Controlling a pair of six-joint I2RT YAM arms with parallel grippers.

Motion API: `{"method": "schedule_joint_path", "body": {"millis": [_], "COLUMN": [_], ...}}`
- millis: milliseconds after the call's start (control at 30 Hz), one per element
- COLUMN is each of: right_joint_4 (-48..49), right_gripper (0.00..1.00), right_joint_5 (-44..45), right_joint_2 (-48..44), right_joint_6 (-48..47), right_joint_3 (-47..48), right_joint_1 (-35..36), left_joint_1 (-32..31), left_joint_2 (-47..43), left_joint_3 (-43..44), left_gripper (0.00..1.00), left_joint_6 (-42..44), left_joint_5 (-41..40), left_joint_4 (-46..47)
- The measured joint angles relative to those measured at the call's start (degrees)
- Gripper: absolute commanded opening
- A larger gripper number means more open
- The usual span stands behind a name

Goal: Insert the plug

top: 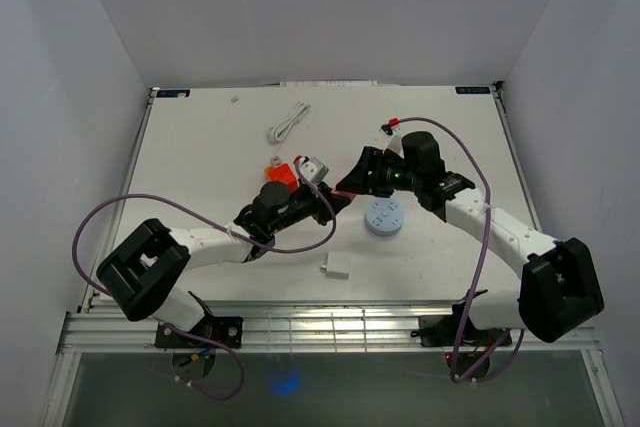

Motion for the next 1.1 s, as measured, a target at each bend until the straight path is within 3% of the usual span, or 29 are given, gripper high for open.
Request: {"method": "schedule_joint_path", "body": {"millis": [200, 433, 567, 700, 767, 900, 1067, 1100], "right_joint_4": [-7.4, -9.8, -10.0, -10.2, -10.2, -10.2, -10.2, -10.2], "right_gripper": [0.64, 0.65, 0.62, 0.48, 0.48, 0.70, 0.79, 0.88], "right_joint_5": [-3.6, -5.7, -6.3, -6.9, -7.0, -7.3, -8.5, -8.8], "right_joint_2": [2.1, 2.1, 2.1, 2.1, 2.1, 2.1, 2.7, 2.9], "right_joint_6": [-4.2, -5.2, -5.4, -5.5, -5.6, -5.7, -5.7, -5.6], "right_joint_3": [5.5, 5.6, 5.6, 5.6, 5.6, 5.6, 5.7, 5.7], "right_joint_1": [-0.5, -0.8, -0.9, -1.1, -1.2, -1.3, -1.6, -1.6], "left_joint_1": [0.0, -0.3, -0.3, -0.4, -0.4, -0.5, -0.8, -1.0], "left_joint_2": [-1.7, -1.8, -1.8, -1.8, -1.8, -1.8, -1.8, -1.8], "left_joint_3": [-1.6, -3.0, -3.2, -3.2, -3.2, -3.2, -3.5, -3.6], "left_gripper": [0.00, 0.00, 0.00, 0.00, 0.00, 0.00, 0.00, 0.00], "left_joint_6": [2.2, 4.4, 5.2, 5.5, 5.6, 6.0, 6.9, 7.1], "left_joint_5": [0.6, 1.8, 2.2, 2.4, 2.4, 2.3, 1.6, 1.4], "left_joint_4": [1.9, 3.4, 3.8, 3.8, 3.9, 4.1, 4.2, 4.2]}}
